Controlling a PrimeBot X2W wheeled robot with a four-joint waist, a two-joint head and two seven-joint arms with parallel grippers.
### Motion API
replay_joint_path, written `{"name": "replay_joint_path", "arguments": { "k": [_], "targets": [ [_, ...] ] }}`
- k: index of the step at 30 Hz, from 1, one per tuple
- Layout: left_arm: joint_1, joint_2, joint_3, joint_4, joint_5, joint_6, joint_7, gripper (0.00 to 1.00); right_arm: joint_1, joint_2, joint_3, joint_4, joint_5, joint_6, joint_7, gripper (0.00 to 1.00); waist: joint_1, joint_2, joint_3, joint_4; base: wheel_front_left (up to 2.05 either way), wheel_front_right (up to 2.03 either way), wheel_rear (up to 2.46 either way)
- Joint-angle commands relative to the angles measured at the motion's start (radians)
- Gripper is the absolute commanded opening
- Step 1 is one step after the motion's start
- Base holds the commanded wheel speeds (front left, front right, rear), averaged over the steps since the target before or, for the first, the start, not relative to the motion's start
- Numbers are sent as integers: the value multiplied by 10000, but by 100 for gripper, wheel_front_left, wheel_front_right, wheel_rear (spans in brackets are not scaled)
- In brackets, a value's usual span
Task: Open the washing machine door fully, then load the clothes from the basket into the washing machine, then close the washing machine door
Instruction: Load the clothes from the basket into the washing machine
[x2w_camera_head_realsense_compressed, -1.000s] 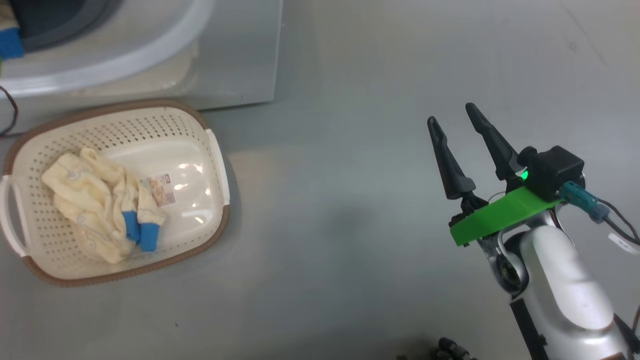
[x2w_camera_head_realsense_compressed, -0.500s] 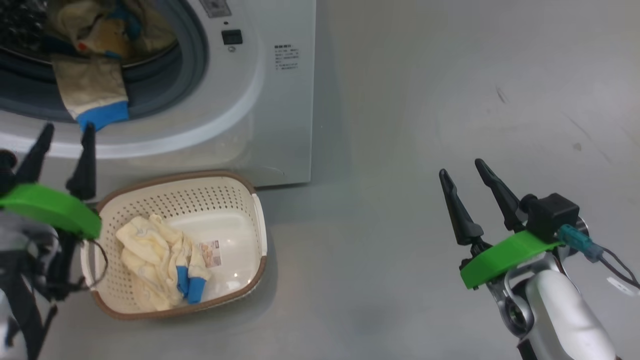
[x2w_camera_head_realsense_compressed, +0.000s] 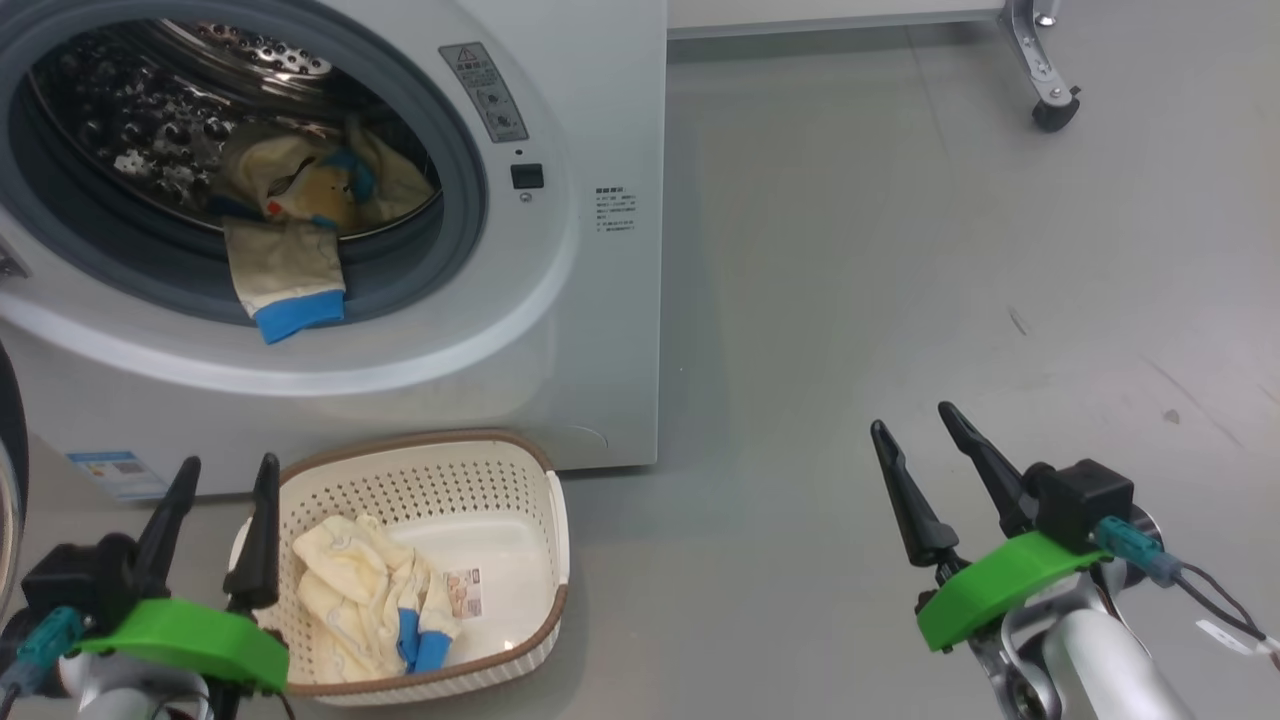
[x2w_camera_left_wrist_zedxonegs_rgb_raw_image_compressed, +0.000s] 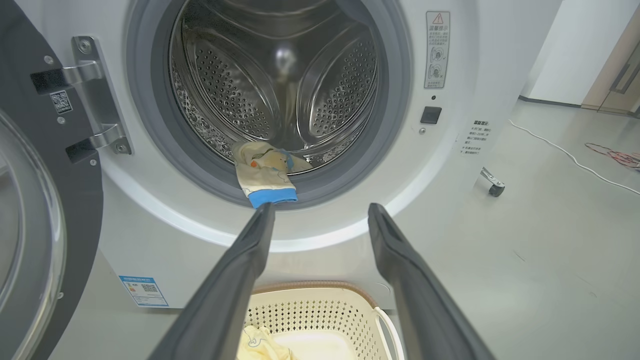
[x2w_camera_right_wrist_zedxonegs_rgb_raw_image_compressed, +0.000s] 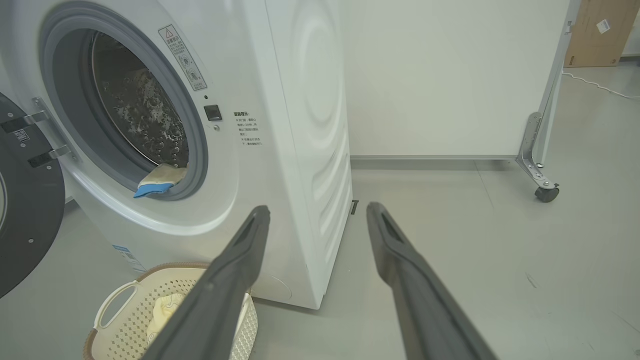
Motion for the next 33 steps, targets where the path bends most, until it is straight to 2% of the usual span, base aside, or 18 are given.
{"name": "replay_joint_path", "arguments": {
  "k": [1,7,18,24,33],
  "targets": [
    [-292,253,574,-396,155,86,-97,100,-161,9,217,-243,84,-29,-95,100,2,-1,-124,35,0,0,0],
    [683,-363,1022,-1011,636,179,-97,100,44,11,322,-208,140,-29,-95,100,2,-1,-403,30,0,0,0],
    [1540,-1105,1402,-1405,1646,108,-97,100,151,13,468,-174,223,-29,-95,100,2,-1,-579,-35,0,0,0],
    [1622,-1294,1461,-1381,2224,48,-97,100,160,15,500,-166,265,-29,-95,100,2,-1,-599,-38,0,0,0],
    [1574,-1667,1704,-1302,2502,-168,-97,100,156,19,496,-165,269,-29,-95,100,2,-1,-565,17,0,0,0]
  ]
}}
